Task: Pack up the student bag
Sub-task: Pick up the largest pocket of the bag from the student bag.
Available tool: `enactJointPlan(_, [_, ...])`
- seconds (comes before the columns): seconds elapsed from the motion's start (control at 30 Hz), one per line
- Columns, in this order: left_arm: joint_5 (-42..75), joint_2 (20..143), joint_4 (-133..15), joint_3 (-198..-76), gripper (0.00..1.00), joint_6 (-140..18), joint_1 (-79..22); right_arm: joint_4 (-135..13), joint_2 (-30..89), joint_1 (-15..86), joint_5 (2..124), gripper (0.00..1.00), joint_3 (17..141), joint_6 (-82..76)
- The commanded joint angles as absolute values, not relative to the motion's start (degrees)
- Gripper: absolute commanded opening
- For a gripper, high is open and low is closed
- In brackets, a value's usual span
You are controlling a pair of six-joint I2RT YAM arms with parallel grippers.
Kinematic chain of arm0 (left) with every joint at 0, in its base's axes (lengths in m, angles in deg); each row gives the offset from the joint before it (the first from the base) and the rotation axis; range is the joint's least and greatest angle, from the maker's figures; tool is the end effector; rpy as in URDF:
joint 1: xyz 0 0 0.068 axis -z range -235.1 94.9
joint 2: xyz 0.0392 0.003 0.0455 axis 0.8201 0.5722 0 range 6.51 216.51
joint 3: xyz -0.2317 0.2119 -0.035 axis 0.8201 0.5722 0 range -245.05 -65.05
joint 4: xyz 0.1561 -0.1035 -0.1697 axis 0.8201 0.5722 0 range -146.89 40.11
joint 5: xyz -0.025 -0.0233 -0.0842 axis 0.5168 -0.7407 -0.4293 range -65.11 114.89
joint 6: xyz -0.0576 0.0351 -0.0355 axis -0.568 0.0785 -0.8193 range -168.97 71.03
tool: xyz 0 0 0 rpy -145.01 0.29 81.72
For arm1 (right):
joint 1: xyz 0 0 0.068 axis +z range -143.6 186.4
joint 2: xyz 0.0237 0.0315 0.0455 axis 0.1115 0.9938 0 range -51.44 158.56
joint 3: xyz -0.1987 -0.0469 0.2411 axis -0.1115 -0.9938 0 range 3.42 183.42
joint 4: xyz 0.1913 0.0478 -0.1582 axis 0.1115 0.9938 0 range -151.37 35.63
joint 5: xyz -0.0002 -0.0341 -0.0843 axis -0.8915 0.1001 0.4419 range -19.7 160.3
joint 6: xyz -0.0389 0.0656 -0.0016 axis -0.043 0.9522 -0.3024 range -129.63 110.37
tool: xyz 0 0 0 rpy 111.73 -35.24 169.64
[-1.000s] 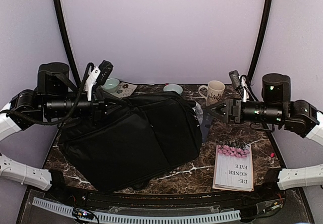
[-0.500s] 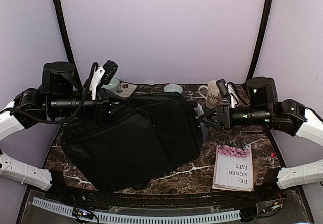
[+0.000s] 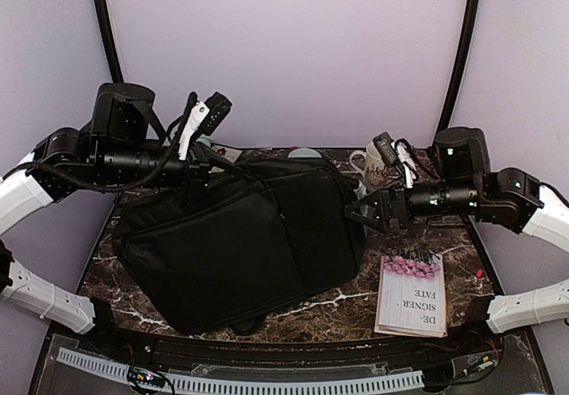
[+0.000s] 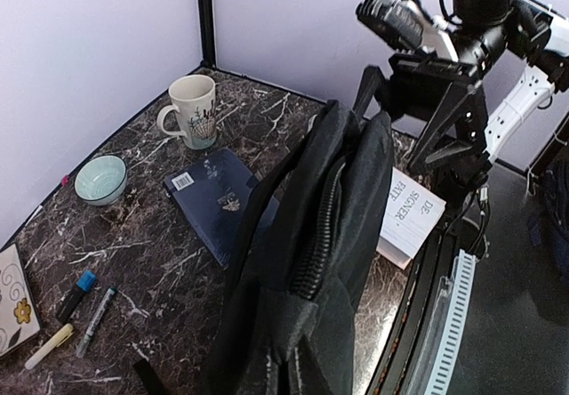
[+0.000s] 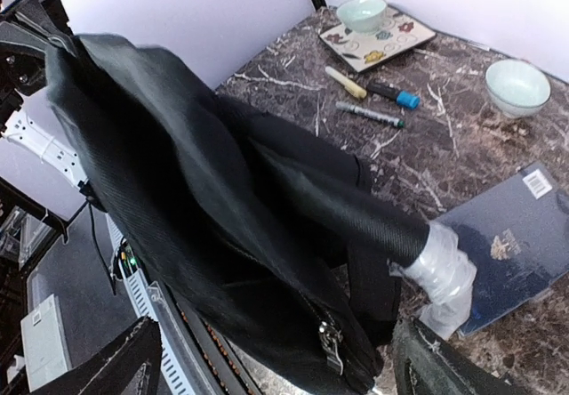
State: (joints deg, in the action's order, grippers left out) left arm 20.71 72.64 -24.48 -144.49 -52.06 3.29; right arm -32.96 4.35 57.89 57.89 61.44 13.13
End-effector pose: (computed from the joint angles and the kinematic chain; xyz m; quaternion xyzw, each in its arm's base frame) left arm 0.1226 -0.2080 0.4628 0.3965 0.7112 -0.3218 0.4831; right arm 0.1154 0.1675 0.3771 -0.2647 0.8034 0.3903 0.3636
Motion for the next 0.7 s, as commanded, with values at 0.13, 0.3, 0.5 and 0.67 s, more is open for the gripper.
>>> enactJointPlan(0.13, [24.2, 84.6, -4.2, -167.5, 0.0, -42.8, 6.3, -27.8, 4.4, 57.8, 60.2, 0.98, 71.9, -0.3])
enactJointPlan(0.3, [29.1, 91.3, 6.5, -181.4, 0.0, -39.5, 8.7, -25.2, 5.2, 57.8, 60.1, 0.97, 72.9, -0.8])
enactJointPlan(0.5, [31.3, 94.8, 15.9, -189.9, 0.0, -38.5, 9.0, -24.0, -1.0, 57.7, 56.1, 0.93, 62.8, -4.9])
enactJointPlan(0.67, [30.0, 94.2, 14.6, -190.0, 0.0, -38.5, 9.0, -32.2, -4.5, 57.8, 55.7, 0.9, 56.1, -4.4])
